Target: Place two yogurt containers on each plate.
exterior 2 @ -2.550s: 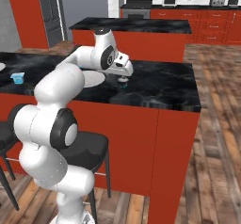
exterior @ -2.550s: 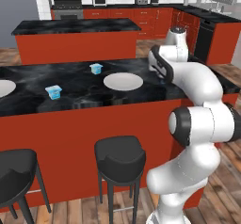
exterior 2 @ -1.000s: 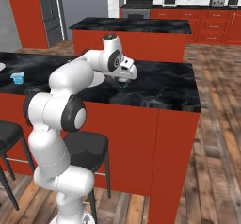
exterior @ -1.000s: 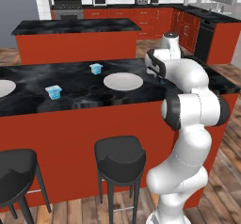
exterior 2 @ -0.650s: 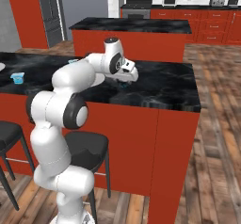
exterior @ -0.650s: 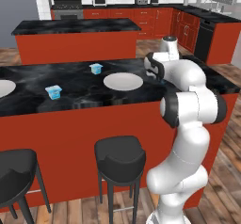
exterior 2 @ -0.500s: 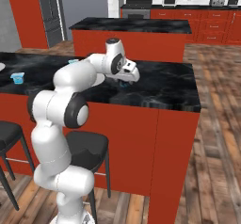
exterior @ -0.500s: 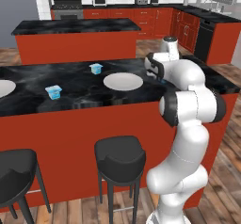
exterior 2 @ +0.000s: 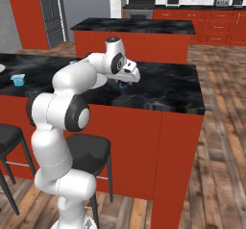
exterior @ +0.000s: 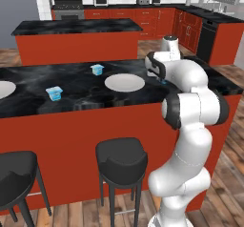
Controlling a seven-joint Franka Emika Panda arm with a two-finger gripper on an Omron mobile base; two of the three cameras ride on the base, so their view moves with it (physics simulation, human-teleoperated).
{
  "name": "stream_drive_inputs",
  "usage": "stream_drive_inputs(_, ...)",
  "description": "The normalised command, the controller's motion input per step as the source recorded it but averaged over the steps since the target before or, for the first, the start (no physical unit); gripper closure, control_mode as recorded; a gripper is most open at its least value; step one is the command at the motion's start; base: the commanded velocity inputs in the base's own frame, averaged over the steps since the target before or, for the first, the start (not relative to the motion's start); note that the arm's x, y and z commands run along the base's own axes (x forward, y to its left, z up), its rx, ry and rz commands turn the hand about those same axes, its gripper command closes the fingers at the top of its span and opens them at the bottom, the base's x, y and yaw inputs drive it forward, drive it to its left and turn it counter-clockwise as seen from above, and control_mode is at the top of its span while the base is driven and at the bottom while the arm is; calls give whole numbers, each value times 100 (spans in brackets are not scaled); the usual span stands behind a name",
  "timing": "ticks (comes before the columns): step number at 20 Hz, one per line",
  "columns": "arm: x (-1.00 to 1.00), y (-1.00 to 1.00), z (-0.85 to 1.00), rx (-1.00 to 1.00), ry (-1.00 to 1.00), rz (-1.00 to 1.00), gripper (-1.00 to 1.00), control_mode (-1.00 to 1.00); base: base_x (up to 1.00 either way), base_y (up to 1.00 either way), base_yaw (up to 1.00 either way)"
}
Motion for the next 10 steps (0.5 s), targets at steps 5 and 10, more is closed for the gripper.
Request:
stream_drive_inputs(5, -68, 30, 34, 0, -1, -1, 100, -100, 0, 0, 0)
stream_drive_inputs(10, -66, 63, 67, -3, -15, 0, 100, -100, 0, 0, 0)
